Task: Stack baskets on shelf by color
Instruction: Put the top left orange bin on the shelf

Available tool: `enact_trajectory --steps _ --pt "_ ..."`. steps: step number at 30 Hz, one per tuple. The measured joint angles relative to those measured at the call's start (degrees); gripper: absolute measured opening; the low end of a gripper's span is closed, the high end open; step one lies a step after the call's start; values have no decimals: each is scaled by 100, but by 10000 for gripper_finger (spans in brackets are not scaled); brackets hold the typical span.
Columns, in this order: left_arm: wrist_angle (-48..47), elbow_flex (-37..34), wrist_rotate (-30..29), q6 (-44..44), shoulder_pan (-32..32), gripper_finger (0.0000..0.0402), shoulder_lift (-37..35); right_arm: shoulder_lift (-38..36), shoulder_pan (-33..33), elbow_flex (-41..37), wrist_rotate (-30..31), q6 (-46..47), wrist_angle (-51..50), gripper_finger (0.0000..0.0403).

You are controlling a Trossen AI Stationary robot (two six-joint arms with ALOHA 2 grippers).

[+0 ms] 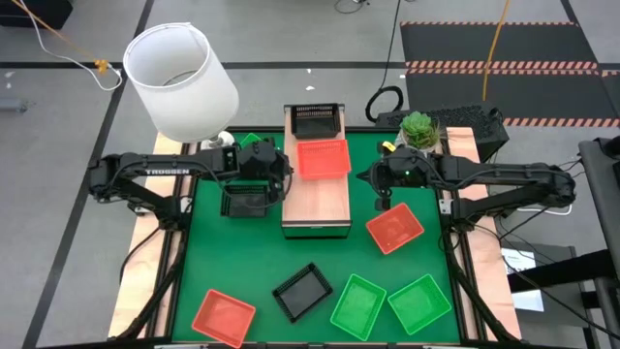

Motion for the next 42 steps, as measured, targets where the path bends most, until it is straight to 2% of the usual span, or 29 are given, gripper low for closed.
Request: enact_trajectory --steps 2,7,9,12,17,23,31,42 --pt "-20 10 -23 4 8 33 8 42 0 -56 3 2 137 0" --pt "-55 10 -29 -3 31 33 -95 75 -151 -588 35 -180 1225 0" --pt "-190 10 -35 -15 15 33 -158 76 -229 -705 232 -186 1556 0" --pt "-332 10 -41 -74 -6 33 -286 26 -287 -716 469 -118 1572 0" --pt "-738 8 -263 -132 -7 33 -545 30 -400 -717 479 -85 1396 0" --pt "-716 10 -289 -110 -7 33 -857 276 -692 -723 464 96 1457 0" --pt "-825 10 -293 -290 -7 33 -945 601 -728 -723 297 61 1732 0" --pt "-772 10 -291 -394 -134 33 -945 621 -728 -723 -3 138 2008 0"
